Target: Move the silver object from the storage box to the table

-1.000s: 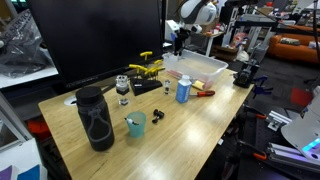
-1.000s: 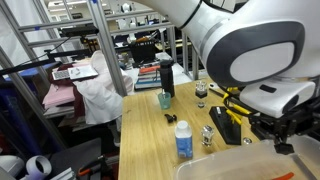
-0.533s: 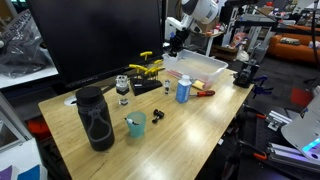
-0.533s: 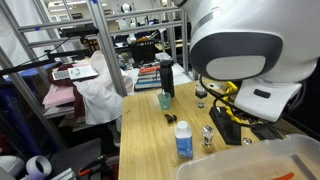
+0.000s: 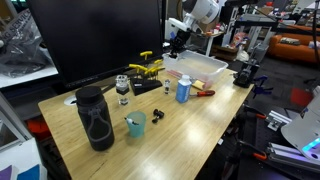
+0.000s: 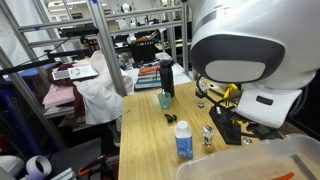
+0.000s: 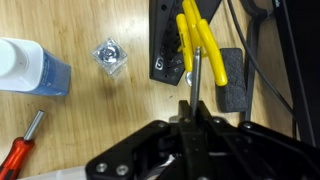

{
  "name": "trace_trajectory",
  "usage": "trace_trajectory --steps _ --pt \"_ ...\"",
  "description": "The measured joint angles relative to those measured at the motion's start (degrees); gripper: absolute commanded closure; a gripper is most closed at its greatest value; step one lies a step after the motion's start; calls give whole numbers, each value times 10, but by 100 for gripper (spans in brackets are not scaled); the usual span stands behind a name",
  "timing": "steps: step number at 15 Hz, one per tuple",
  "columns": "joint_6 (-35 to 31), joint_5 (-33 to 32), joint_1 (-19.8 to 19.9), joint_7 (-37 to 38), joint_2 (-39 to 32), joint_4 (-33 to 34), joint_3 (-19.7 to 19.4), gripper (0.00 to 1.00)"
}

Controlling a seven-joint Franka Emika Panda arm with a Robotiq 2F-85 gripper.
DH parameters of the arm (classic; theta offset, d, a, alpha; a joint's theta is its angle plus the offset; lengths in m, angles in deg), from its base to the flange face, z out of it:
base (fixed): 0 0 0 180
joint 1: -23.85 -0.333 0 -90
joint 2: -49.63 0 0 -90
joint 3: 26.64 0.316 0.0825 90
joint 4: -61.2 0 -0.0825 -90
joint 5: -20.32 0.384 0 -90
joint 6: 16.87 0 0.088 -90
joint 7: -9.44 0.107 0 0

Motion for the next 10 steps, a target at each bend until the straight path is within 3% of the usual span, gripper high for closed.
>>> trace_trajectory --steps 4,10 --pt "10 0 -18 -14 0 0 -12 98" --pt "69 -6 -91 -111 9 8 -4 98"
